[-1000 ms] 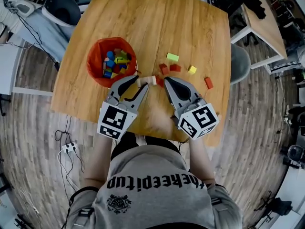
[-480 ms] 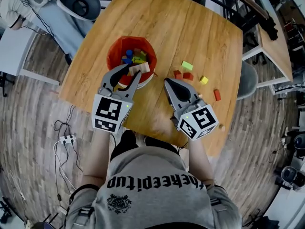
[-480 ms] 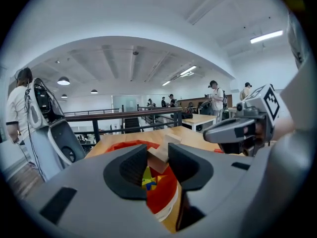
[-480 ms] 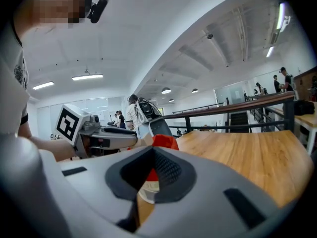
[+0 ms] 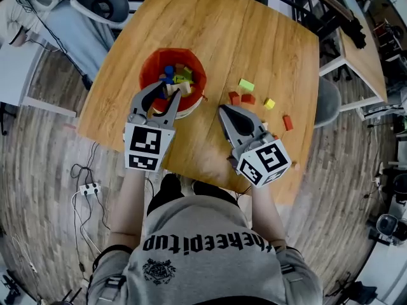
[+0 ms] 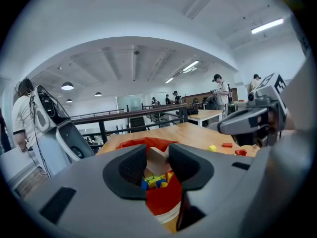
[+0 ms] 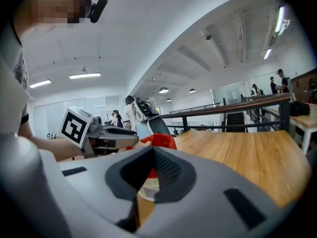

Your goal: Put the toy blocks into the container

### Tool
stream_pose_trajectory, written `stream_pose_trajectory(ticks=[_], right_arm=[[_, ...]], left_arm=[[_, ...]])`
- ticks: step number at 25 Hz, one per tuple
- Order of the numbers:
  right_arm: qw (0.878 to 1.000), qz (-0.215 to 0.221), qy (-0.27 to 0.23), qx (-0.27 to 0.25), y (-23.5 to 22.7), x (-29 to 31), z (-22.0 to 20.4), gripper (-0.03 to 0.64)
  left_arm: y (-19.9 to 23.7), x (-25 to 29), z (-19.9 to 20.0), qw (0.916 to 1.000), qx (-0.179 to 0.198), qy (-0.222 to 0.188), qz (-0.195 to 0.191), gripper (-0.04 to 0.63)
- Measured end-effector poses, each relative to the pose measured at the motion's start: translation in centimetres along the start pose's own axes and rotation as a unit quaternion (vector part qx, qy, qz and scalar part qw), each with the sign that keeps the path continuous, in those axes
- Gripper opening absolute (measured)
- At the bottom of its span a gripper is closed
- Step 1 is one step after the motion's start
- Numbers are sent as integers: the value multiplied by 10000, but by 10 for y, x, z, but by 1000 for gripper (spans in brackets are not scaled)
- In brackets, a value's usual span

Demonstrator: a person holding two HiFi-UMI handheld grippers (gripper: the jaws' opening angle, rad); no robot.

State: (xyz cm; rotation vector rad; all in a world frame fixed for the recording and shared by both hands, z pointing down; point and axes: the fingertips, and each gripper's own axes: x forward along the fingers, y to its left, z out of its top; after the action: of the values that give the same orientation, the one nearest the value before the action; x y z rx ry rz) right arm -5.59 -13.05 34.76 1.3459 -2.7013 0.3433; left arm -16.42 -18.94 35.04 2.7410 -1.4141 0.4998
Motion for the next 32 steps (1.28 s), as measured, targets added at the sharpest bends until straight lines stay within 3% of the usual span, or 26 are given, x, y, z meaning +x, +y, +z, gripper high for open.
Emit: stream_pose_trajectory(ticks=[13, 20, 32], right_arm=[[9999, -141, -49, 11, 2, -7, 2, 11], [9996, -241, -112, 7, 4, -13, 5, 11], [9971, -685, -335, 69, 5, -37, 9, 11]], left_arm=[[-7, -1, 11, 9994, -32, -211, -261, 119], [-16, -5, 16, 9988, -49, -378, -320, 29], [-73, -9, 33, 9868, -60, -680, -1471, 15]])
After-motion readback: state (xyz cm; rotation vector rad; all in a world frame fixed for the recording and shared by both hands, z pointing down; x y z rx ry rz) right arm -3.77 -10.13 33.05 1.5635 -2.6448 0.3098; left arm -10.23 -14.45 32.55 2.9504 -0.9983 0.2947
